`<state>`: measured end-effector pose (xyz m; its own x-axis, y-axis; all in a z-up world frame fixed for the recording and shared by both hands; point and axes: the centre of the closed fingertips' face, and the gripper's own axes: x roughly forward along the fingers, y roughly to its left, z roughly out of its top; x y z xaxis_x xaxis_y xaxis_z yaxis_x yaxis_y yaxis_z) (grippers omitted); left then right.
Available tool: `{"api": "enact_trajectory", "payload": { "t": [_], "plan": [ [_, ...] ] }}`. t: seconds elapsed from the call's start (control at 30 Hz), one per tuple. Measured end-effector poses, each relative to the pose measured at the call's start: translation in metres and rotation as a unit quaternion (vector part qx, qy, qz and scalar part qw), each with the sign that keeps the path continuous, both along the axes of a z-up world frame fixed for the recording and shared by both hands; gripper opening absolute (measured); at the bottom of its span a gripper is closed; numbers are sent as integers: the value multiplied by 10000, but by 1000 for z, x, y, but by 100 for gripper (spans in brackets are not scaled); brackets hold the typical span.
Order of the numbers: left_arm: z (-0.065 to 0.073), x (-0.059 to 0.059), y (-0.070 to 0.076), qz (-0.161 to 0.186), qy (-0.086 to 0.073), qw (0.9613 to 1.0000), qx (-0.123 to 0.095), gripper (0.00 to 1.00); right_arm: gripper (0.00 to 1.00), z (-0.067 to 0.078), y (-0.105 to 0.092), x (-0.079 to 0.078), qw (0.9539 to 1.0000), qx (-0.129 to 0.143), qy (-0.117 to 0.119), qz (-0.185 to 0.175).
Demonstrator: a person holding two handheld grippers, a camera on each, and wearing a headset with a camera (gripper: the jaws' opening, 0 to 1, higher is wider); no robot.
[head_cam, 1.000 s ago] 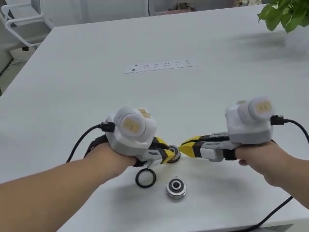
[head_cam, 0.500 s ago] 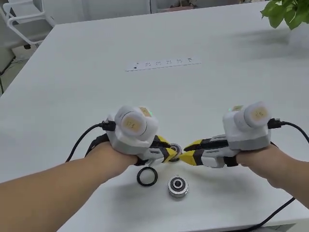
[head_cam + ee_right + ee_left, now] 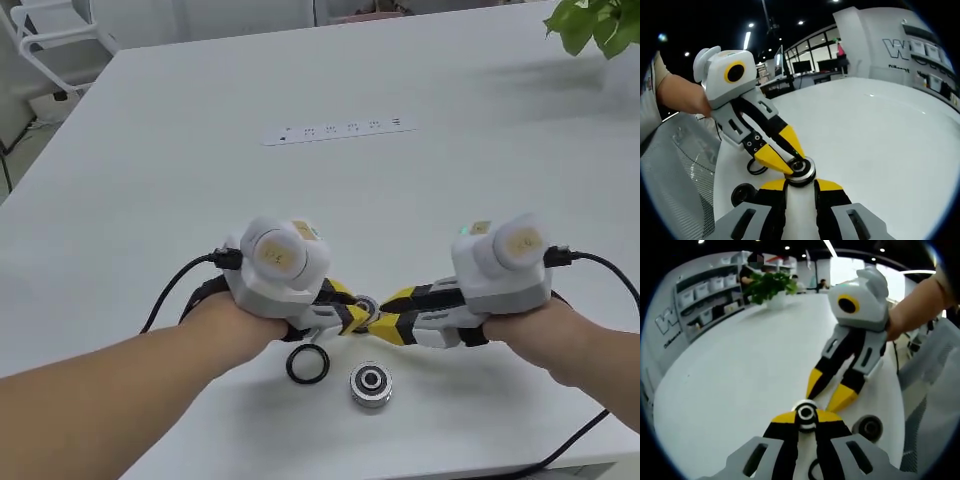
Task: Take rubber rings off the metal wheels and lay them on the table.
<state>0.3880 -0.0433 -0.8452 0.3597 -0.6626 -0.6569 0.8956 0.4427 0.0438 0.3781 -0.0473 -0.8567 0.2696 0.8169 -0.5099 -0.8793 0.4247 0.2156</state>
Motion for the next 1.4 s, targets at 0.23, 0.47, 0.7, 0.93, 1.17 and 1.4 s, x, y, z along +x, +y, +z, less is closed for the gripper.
{"api": "enact_trajectory", "payload": {
  "t": [0.23,0.47,0.7,0.93,1.17,1.4],
  "plan": [
    [0,0,0,3,6,10000,-1,12,18,-1,0,0,9999,-29,-56,109],
    [0,-1,0,-4,13,10000,0,12,16,-2,-1,-2,9998,-39,-77,196],
    [0,-1,0,0,27,10000,-12,12,7,-3,-4,1,9998,-63,-44,188],
    [0,-1,0,39,56,10000,-33,12,1,-4,-6,3,9999,-88,53,116],
    [0,-1,0,20,21,10000,-7,12,0,-4,-7,5,9992,39,320,-226],
    [0,-1,-1,22,6,10000,7,12,0,2,-14,11,9952,392,581,-682]
  ]
}}
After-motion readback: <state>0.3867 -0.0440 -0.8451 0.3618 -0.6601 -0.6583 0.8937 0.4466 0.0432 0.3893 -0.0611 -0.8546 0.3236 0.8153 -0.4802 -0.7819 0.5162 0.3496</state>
